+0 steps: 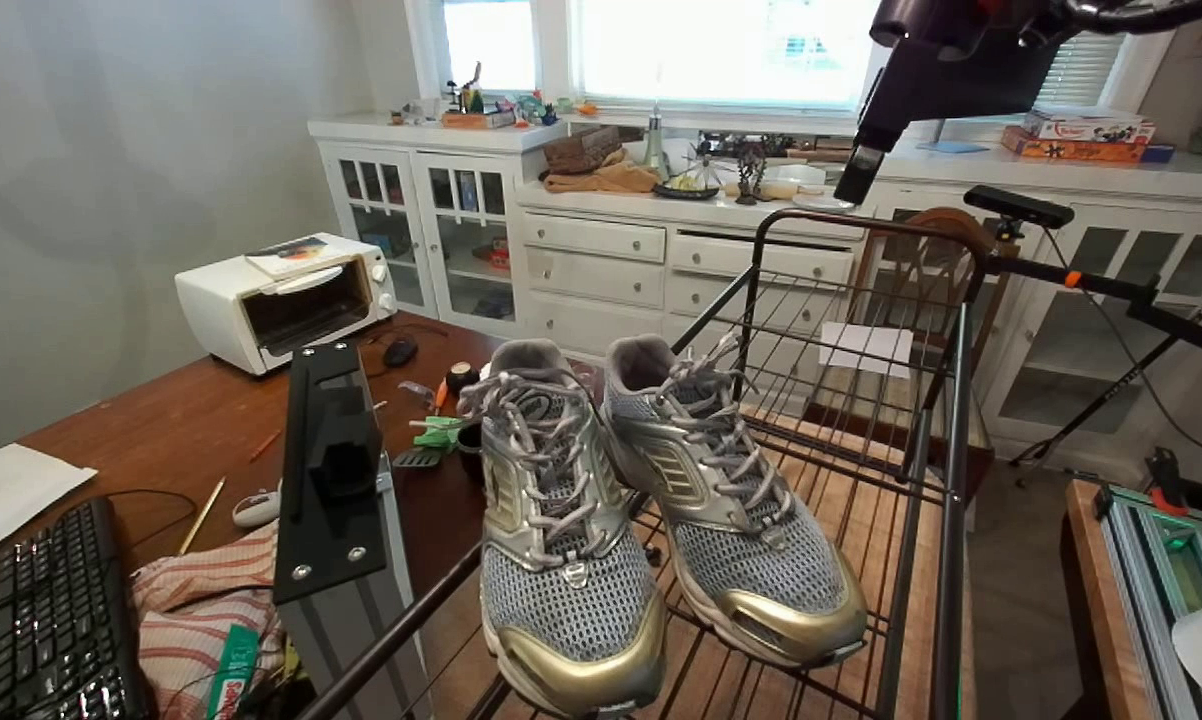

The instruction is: Shift the sneakers to the right side of the shoe rack

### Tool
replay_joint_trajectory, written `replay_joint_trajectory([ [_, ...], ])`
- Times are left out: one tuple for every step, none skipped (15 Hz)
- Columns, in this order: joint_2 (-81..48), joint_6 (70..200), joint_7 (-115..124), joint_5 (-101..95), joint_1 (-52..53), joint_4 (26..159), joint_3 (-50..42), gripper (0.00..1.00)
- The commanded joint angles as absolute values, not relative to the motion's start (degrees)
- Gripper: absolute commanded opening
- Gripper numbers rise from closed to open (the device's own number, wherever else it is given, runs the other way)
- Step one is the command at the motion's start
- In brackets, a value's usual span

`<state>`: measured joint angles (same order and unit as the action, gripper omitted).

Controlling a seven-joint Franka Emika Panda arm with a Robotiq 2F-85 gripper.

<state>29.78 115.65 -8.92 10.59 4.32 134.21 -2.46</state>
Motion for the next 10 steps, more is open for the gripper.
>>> replay_joint_trajectory([
  [29.2, 116.0, -9.3, 11.0, 4.5, 134.1, -2.2, 1.00],
  [28.9, 116.2, -9.4, 11.1, 4.6, 134.1, -2.1, 1.00],
  [28.9, 116.2, -9.4, 11.0, 4.6, 134.1, -2.1, 1.00],
  [28.9, 116.2, -9.4, 11.0, 4.5, 134.0, -2.1, 1.00],
  [29.0, 116.2, -9.4, 11.0, 4.5, 134.0, -2.1, 1.00],
  [29.0, 116.2, -9.4, 11.0, 4.5, 134.0, -2.1, 1.00],
  [29.0, 116.2, -9.4, 11.0, 4.5, 133.9, -2.1, 1.00],
  [28.9, 117.5, -7.9, 11.4, 3.9, 134.0, -2.2, 1.00],
  [28.2, 118.3, -7.3, 11.6, 3.9, 133.7, -2.0, 1.00],
  [27.2, 119.8, -8.7, 12.0, 4.6, 133.2, -2.0, 1.00],
])
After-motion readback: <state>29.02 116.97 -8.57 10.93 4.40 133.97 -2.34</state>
